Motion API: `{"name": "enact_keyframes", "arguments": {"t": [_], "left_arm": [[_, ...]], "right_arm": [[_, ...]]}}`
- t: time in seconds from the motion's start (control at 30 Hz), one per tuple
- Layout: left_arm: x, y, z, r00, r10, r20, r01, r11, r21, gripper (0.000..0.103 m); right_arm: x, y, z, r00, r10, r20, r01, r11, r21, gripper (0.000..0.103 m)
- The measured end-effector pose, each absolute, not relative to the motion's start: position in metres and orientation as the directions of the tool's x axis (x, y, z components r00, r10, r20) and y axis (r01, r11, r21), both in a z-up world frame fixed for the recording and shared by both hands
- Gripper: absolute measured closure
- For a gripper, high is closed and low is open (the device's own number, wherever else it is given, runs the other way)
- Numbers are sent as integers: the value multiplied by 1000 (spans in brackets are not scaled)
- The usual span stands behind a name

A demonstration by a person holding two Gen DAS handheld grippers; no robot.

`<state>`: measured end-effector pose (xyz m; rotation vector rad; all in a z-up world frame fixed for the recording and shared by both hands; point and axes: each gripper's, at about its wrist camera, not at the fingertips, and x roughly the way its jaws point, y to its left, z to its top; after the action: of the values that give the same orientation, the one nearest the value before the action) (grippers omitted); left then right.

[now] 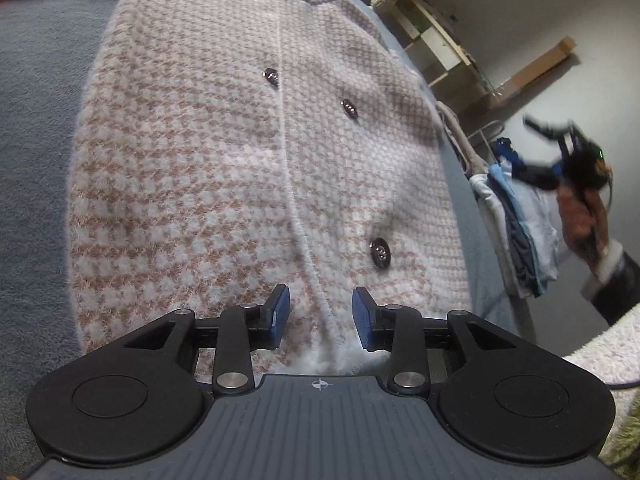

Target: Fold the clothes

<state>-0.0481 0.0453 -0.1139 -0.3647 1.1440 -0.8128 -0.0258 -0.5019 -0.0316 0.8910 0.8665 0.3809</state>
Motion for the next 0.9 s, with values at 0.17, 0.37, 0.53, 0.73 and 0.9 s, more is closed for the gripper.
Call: {"name": "enact_keyframes", "arguments": {"t": [0.17,0.37,0.53,0.73,0.9], "left_arm": [[-42,35,-120,176,-707,-685,355,695,-625,69],[-39,19,-125,153,-673,-723,350,721,-598,71],[-48,5,-122,176,-621,-764,407,752,-518,93],[-53,4,-109,199,-607,-770,439,757,-483,98],[-51,-2,-118,173,-579,-797,451,766,-458,98]], "right_arm": [[-79,-465,-80,420,568,-708,125,736,665,35],[-126,-434,-130,275,518,-810,158,807,569,41],[-136,-431,-140,293,523,-801,199,786,586,78],[-140,-421,-124,306,481,-822,108,840,531,95],[-141,-418,-136,258,450,-855,103,867,487,95]]}}
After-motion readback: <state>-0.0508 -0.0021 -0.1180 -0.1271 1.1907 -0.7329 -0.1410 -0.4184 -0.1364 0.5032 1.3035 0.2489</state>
